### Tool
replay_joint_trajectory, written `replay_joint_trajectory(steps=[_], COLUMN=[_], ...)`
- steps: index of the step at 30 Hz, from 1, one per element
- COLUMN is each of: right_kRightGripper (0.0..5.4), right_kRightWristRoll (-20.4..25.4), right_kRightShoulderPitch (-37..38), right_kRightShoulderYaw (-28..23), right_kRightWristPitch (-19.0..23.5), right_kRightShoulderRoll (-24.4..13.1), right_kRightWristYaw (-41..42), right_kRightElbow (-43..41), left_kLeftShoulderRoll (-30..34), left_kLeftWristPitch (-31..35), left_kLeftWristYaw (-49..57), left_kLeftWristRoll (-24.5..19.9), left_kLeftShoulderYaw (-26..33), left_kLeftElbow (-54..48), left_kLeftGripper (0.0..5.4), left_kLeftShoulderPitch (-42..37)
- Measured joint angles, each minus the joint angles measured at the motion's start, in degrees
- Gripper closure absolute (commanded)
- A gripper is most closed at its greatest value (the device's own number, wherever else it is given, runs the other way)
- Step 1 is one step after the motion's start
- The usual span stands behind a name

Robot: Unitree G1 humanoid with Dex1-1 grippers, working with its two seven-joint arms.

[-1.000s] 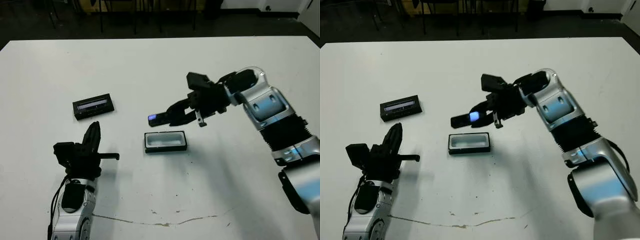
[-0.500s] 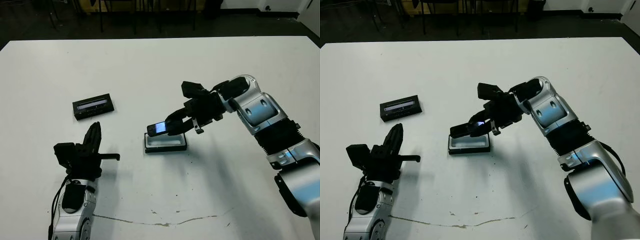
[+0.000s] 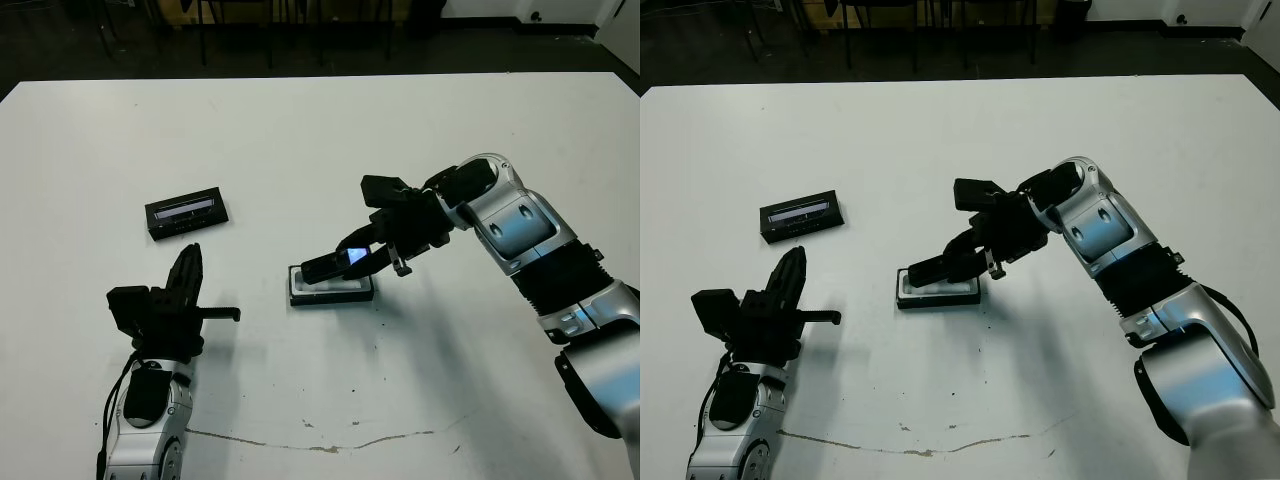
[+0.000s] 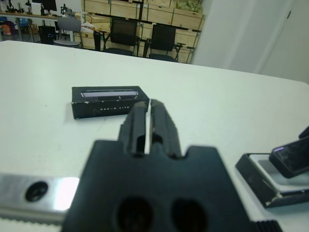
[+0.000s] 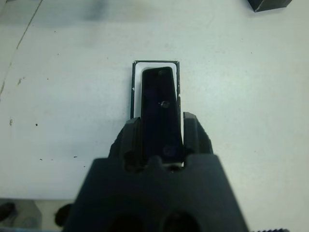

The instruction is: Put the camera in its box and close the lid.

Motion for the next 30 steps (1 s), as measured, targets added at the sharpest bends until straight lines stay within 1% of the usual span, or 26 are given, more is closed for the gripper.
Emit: replay_joint_trajectory(steps=[8,12,21,26,30], right_kRightGripper=[4.65,4.65,4.65,4.65,4.65], right_kRightWristRoll=[-1.2,-1.6,-3.3,-3.8,-5.1], right_kRightShoulderPitch=[0.4,0.8,0.8,0.8,0.8], right_kRightShoulderYaw=[1.0,1.0,2.0,2.4,3.2], right_kRightWristPitch=[-1.4,-3.4,-3.3,-3.3,-3.5], right_kRightShoulderRoll=[0.0,0.0,0.2,0.7,1.4], right_kRightWristYaw=[0.0,0.0,-0.2,-0.9,-1.6], right_kRightElbow=[-0.1,-0.1,-0.2,-0.4,-1.5], left_kLeftShoulderRoll=[0.0,0.0,-0.1,-0.1,-0.1], left_kLeftWristPitch=[-0.3,0.1,0.1,0.4,-0.1], left_kLeftWristYaw=[-0.8,-0.4,-0.1,-0.1,-0.2], left_kLeftWristRoll=[-0.4,-0.1,-0.1,-0.1,-0.1], left_kLeftShoulderYaw=[0.1,0.0,0.0,-0.1,-0.1], left_kLeftElbow=[0.0,-0.1,-0.1,-0.2,-0.1], left_kLeftGripper=[5.40,5.40,5.40,5.40,5.40], left_kLeftShoulderPitch=[0.0,0.0,0.3,0.4,0.4])
